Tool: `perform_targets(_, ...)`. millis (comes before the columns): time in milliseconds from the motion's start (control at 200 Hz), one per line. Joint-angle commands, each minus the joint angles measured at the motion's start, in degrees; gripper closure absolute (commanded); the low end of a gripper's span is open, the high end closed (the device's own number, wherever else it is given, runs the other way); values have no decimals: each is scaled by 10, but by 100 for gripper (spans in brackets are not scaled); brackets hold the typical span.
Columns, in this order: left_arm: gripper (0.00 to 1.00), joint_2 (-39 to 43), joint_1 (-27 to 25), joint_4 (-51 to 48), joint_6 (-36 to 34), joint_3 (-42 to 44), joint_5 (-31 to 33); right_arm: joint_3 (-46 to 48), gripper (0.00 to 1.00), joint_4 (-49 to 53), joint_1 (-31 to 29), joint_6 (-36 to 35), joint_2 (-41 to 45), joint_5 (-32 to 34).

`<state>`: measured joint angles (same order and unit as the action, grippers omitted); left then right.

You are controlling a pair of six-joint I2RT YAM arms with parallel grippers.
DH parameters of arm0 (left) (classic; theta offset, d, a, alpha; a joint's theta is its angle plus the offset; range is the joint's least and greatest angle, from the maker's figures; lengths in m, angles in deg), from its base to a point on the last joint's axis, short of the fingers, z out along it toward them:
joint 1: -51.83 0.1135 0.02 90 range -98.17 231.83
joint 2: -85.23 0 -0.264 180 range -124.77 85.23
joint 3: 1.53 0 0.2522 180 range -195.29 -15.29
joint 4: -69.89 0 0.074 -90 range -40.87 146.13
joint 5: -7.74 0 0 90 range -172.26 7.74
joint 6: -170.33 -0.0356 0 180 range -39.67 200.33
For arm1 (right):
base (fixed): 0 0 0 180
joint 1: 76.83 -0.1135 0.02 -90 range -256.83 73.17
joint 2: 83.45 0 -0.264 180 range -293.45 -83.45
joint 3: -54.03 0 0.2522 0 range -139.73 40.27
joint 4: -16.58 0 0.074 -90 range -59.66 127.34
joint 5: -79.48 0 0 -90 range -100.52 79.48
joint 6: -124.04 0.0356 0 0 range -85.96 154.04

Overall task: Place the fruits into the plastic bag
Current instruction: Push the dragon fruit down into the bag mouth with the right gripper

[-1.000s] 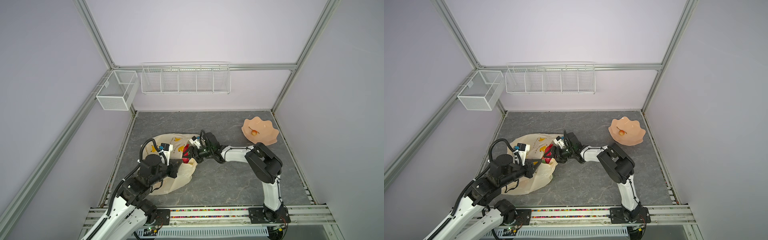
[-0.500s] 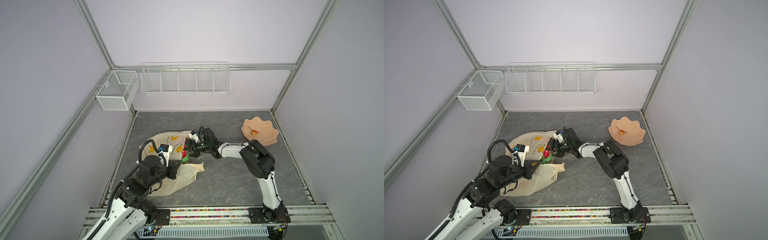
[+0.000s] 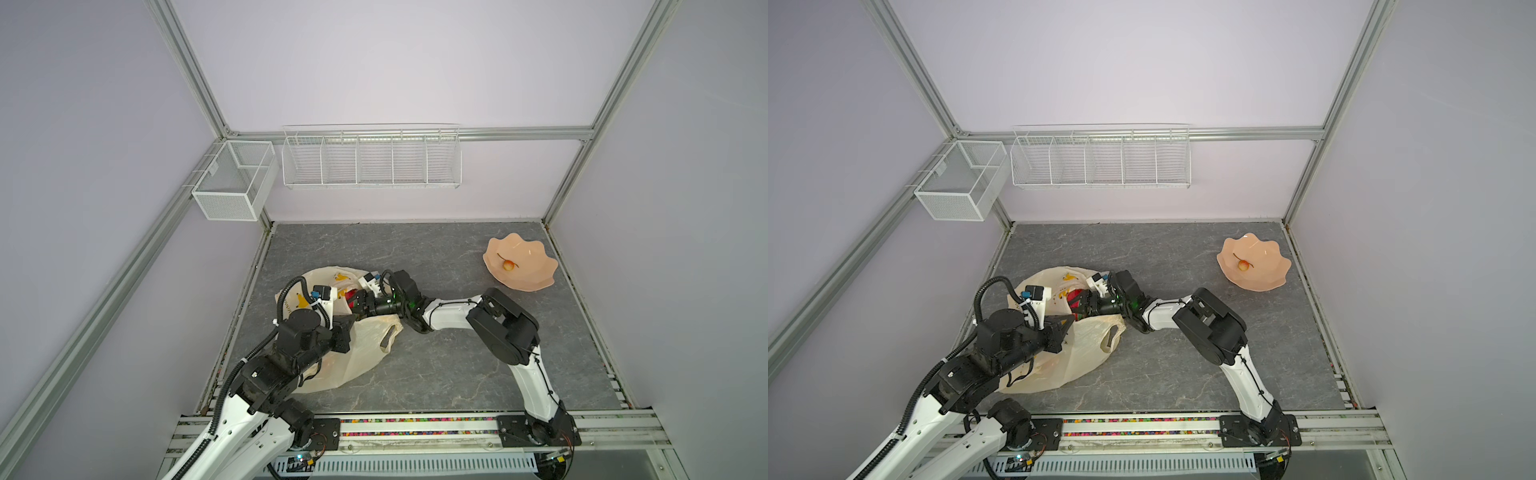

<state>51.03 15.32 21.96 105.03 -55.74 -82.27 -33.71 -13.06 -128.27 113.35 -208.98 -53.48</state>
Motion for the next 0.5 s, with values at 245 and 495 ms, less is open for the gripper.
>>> perform_targets(245,100,13,-2,9,-8,-21,36,-77,5,149,-45,15,-16,12)
perform_targets(495,100,47,-2,4,6,-9,54,-100,12,278,-55,-22,7,-7)
